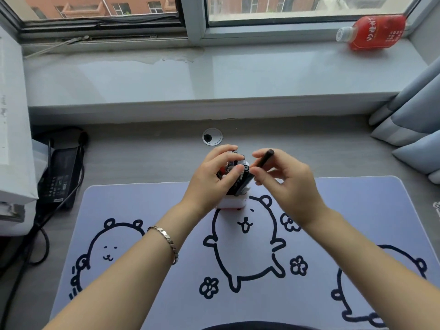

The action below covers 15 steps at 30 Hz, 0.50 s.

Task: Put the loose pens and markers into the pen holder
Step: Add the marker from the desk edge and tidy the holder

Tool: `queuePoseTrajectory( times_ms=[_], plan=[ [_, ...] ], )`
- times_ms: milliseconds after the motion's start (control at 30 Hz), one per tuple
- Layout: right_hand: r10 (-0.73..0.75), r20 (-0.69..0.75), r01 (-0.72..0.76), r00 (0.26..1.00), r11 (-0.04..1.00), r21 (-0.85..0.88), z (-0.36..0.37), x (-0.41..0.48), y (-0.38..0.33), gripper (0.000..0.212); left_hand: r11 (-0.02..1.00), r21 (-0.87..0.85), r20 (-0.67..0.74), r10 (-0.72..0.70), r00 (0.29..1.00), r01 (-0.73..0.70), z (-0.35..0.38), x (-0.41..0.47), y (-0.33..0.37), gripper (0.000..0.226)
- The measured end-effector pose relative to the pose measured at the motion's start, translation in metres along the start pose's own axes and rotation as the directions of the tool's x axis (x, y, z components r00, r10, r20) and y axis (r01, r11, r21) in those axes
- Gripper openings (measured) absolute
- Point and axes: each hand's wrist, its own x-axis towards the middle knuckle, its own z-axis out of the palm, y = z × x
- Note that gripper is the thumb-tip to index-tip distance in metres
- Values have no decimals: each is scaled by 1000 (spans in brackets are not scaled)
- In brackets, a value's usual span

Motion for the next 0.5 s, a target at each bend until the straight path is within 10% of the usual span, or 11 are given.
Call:
queuePoseTrajectory(
  times_ms=[233,500],
  plan=[
    [-416,-226,365,881,900,-236,20,-17,10,36,999,-39,-7,-7,1000,7,1,0,0,18],
    [-354,-95,299,931,884,-360,46,-42,56,27,998,-61,81,29,996,-24,-10,-14,6,60]
  ],
)
